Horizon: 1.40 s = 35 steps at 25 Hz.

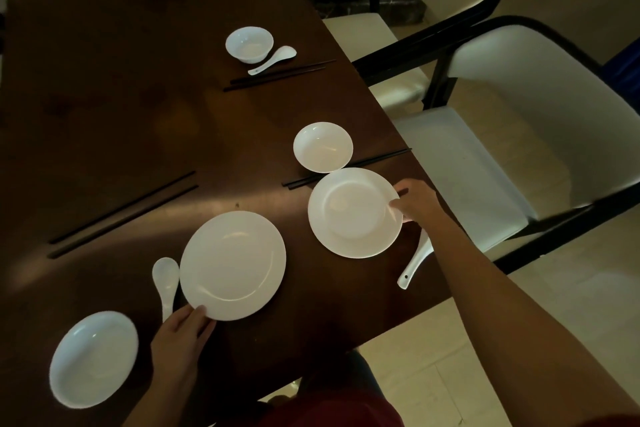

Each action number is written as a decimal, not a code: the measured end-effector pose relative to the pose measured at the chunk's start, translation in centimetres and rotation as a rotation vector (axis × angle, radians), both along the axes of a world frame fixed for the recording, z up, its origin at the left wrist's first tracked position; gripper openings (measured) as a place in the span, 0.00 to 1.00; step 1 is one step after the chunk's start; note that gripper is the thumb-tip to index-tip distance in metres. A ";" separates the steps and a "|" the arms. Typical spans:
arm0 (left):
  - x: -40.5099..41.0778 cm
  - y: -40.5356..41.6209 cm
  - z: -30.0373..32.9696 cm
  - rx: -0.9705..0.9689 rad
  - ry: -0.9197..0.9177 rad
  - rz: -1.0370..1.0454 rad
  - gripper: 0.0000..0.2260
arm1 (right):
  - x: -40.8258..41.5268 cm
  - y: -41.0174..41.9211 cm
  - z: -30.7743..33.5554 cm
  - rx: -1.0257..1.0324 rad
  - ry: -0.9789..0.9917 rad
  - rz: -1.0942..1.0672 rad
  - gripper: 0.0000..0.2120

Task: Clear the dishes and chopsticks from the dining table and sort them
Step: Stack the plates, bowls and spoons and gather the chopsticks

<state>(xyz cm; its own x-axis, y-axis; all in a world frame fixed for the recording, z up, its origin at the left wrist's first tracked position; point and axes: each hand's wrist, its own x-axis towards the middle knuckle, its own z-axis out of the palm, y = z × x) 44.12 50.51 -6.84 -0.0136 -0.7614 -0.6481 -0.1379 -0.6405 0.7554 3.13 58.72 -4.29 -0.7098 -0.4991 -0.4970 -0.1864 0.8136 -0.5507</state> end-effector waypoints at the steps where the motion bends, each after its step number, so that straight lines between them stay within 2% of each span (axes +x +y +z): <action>1: 0.0 0.1 0.0 -0.006 -0.004 -0.003 0.11 | 0.0 0.0 0.1 -0.045 -0.093 -0.045 0.15; 4: -0.2 0.0 0.4 0.027 0.026 0.050 0.15 | 0.4 0.6 1.0 -0.187 -0.309 -0.155 0.13; 11: -0.2 0.0 0.8 0.019 0.124 0.078 0.18 | 2.3 4.1 4.0 -0.280 -0.489 -0.208 0.10; 15: -0.3 0.0 1.3 0.051 0.158 0.100 0.12 | 7.8 0.9 4.5 -0.364 -0.625 -0.158 0.12; 20: -0.3 -0.3 2.0 0.118 0.206 0.115 0.14 | 15.6 -5.9 3.3 -0.281 -0.643 -0.099 0.12; 23: -0.3 -0.4 1.9 0.111 0.178 0.078 0.09 | 17.2 -7.0 2.2 -0.253 -0.629 -0.105 0.11; 25: -0.2 -0.2 1.7 0.068 0.157 0.049 0.10 | 17.8 -7.1 1.9 -0.255 -0.622 -0.078 0.09; 28: -0.1 0.0 1.6 0.042 0.145 0.044 0.15 | 18.3 -7.1 1.4 -0.235 -0.519 -0.019 0.08; 30: -0.1 -0.2 1.6 0.052 0.149 0.055 0.16 | 18.4 -7.2 1.1 -0.134 -0.253 0.114 0.09; 32: 0.0 -0.3 1.6 0.047 0.151 0.042 0.16 | 18.5 -7.1 0.9 0.030 0.103 0.329 0.10; 33: 0.1 -0.2 1.6 0.038 0.151 0.027 0.16 | 18.6 -7.1 0.8 0.053 0.207 0.391 0.11; 35: 0.2 -0.3 1.8 0.022 0.149 -0.002 0.15 | 18.9 -7.0 0.6 -0.021 0.141 0.419 0.13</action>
<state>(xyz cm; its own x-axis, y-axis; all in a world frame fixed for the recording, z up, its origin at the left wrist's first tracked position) 44.33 50.26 -5.07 -0.1120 -0.7472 -0.6551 -0.0269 -0.6567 0.7537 22.03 51.67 -3.73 -0.5043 -0.7672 -0.3963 -0.5720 0.6406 -0.5123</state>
